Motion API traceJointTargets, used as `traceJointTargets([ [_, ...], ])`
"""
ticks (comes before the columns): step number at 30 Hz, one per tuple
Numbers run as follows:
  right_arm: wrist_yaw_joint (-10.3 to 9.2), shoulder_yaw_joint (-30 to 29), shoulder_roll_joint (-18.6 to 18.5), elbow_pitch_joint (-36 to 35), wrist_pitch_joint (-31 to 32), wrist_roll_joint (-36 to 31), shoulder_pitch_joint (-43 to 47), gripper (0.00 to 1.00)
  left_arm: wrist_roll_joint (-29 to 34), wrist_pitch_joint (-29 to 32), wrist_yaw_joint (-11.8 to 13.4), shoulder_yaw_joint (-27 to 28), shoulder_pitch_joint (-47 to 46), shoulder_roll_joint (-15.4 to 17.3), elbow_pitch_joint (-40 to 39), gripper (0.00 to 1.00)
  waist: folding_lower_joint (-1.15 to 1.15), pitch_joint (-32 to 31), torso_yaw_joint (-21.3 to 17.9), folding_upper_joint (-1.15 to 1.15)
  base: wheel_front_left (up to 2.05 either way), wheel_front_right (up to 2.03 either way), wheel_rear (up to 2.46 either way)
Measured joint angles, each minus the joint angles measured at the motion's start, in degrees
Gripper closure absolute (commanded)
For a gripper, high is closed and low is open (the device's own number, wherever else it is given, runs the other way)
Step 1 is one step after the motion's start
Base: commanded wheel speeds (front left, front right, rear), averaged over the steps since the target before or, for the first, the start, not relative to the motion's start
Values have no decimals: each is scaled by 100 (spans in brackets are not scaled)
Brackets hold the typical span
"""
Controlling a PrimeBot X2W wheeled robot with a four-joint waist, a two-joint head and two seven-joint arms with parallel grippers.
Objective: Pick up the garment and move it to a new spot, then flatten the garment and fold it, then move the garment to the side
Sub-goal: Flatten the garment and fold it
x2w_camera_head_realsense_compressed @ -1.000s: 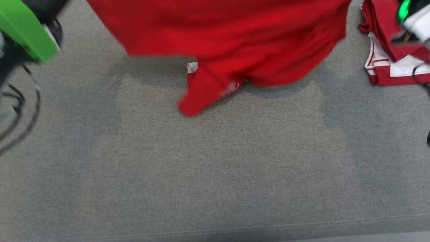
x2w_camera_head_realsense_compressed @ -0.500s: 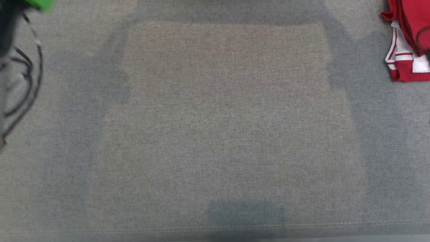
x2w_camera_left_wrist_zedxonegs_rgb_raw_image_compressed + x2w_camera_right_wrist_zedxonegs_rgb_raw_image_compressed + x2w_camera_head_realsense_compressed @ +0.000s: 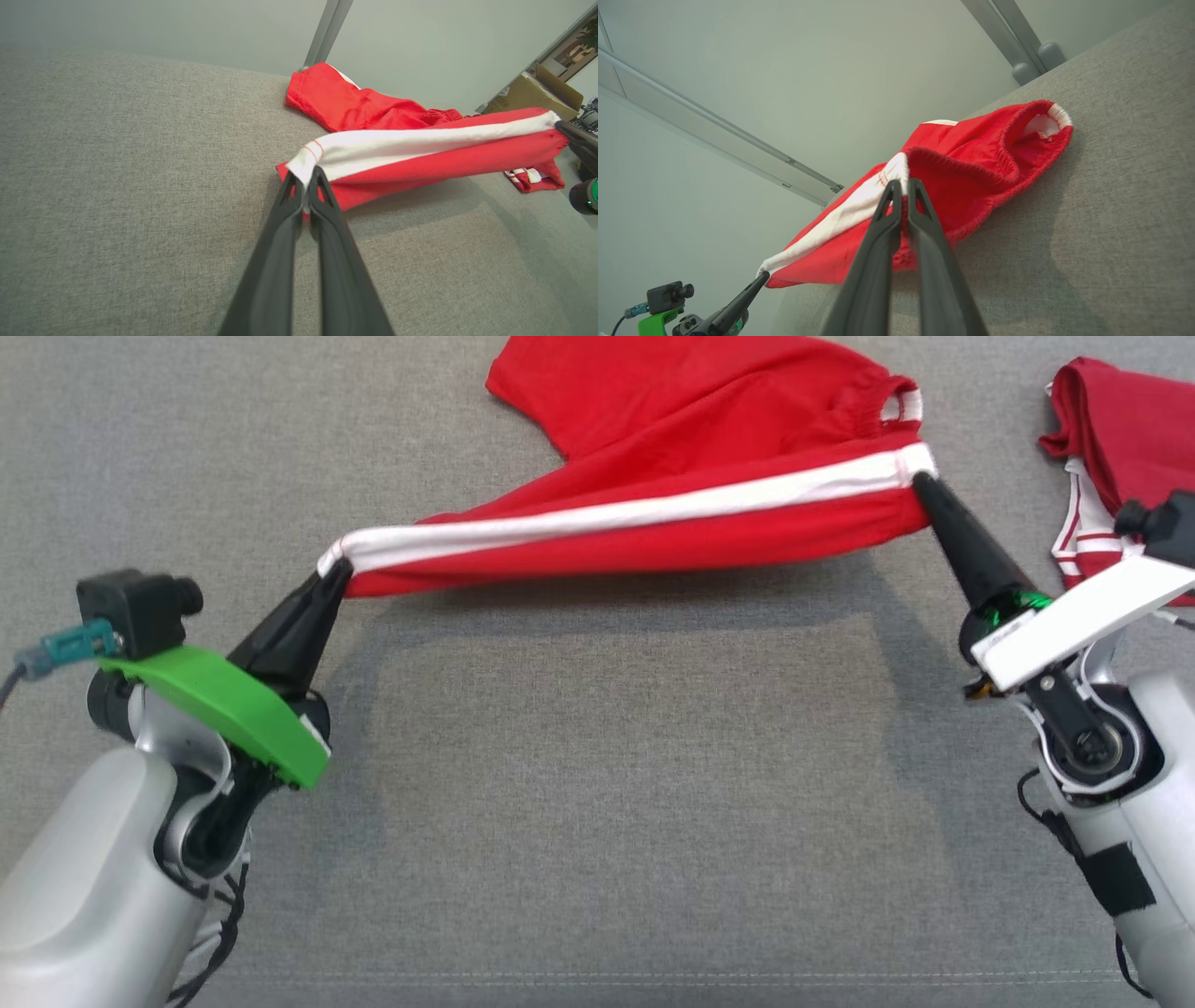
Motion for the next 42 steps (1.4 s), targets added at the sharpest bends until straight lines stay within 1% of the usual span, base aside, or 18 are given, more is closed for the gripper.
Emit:
traceJointTargets([
  [3, -1, 314, -198, -199, -7, 48, 350, 100, 152, -268, 0, -191, 321, 120, -26, 100, 0, -201, -12, 0, 0, 0, 0],
  [4, -1, 314, -198, -199, -7, 48, 350, 100, 152, -268, 0, -191, 321, 120, -26, 100, 0, -201, -12, 0, 0, 0, 0],
  [9, -5, 688, -525, -313, -87, 49, 990, 100, 276, -501, 0, -537, 893, 179, -9, 100, 0, -557, -40, 0, 0, 0, 0],
  [15, -5, 938, -795, -407, -301, 74, 1589, 100, 298, -713, 0, -733, 1413, 201, 4, 100, 0, -970, -85, 0, 0, 0, 0],
  [21, -5, 1039, -903, -469, -597, 210, 2226, 100, 310, -913, -2, -759, 1795, 270, -26, 100, 0, -1261, -141, 0, 0, 0, 0],
  [29, -5, 1207, -990, -532, -914, 355, 2699, 100, 307, -1007, -4, -821, 2207, 264, -25, 100, 0, -1350, -187, 0, 0, 0, 0],
  [35, -4, 1295, -1132, -601, -1122, 408, 2889, 100, 309, -1062, -5, -831, 2331, 261, -30, 100, 0, -1347, -183, 0, 0, 0, 0],
  [42, -4, 1355, -1148, -744, -1366, 446, 2893, 100, 344, -1162, -4, -690, 2332, 229, -188, 100, 0, -1328, -190, 0, 0, 0, 0],
])
